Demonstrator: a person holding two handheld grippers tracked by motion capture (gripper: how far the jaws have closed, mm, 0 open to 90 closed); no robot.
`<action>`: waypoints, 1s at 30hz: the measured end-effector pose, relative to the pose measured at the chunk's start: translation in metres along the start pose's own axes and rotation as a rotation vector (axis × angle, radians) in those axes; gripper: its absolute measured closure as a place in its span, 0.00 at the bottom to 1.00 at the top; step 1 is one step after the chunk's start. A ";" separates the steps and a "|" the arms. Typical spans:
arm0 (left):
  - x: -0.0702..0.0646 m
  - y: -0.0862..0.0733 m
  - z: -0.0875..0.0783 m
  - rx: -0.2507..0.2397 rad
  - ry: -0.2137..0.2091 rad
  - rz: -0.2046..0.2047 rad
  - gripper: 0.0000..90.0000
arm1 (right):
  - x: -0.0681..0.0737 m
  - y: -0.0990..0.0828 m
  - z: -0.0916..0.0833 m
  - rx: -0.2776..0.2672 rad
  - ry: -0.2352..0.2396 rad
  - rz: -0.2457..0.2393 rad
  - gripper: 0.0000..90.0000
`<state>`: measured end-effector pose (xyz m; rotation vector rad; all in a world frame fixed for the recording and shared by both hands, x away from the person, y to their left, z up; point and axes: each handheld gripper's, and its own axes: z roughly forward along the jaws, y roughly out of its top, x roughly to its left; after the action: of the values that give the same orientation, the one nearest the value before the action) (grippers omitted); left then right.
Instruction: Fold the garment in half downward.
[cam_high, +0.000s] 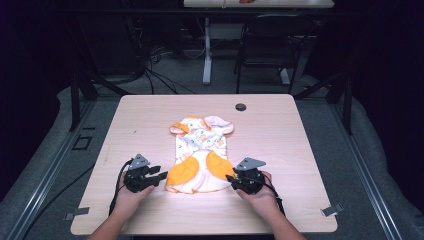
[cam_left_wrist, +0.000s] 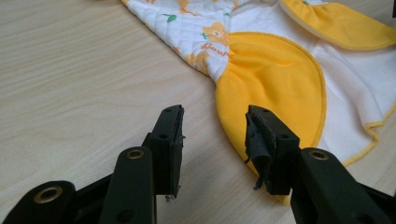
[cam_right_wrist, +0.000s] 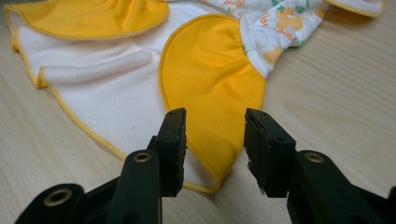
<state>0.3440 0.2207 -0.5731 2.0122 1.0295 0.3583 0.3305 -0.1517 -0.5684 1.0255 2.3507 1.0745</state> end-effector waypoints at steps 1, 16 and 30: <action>0.000 0.000 0.000 0.000 0.000 0.000 0.63 | 0.000 0.000 0.000 0.000 0.000 0.000 0.65; -0.010 0.006 0.001 -0.006 -0.022 0.034 0.82 | 0.002 0.006 0.006 0.016 0.004 0.002 0.84; -0.030 0.005 0.026 0.071 -0.048 0.151 1.00 | 0.006 0.011 0.024 0.083 -0.009 -0.059 0.96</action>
<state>0.3425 0.1814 -0.5821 2.1587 0.8739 0.3558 0.3452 -0.1300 -0.5763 0.9814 2.4199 0.9563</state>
